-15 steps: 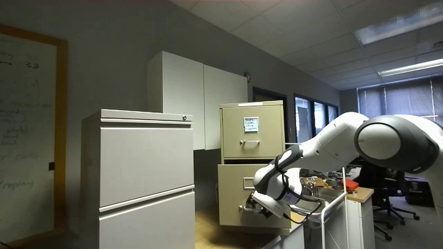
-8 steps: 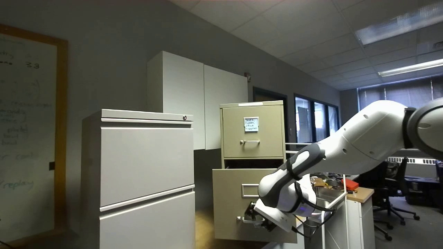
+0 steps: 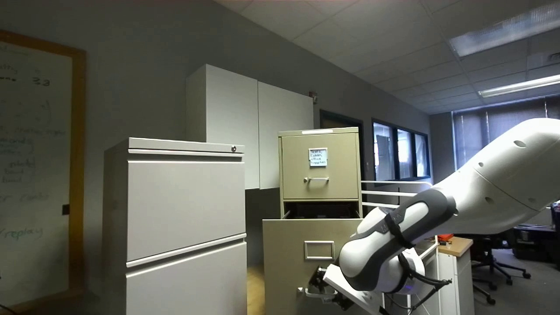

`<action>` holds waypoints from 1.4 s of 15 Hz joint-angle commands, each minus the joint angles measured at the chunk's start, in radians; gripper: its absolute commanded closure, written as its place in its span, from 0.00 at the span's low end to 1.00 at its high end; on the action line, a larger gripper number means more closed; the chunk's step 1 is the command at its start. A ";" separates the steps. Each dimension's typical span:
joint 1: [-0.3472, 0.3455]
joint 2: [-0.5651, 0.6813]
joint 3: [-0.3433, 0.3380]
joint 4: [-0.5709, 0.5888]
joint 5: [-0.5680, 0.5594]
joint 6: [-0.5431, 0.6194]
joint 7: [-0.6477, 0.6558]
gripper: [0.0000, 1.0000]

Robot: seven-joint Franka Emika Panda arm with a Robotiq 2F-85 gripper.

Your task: Open the bottom drawer of the file cabinet on the right

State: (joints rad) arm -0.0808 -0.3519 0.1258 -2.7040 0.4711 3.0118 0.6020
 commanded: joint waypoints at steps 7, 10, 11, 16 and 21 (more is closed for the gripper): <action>0.007 -0.232 -0.015 -0.069 -0.161 -0.259 0.039 0.62; -0.011 -0.283 -0.015 -0.075 -0.223 -0.319 0.074 0.38; -0.012 -0.309 -0.014 -0.085 -0.245 -0.333 0.076 0.30; -0.047 -0.402 0.017 -0.061 -0.345 -0.352 0.075 0.06; 0.015 -0.503 -0.025 -0.014 -0.311 -0.535 -0.040 0.00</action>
State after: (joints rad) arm -0.1108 -0.8082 0.1360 -2.7521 0.1418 2.6104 0.6409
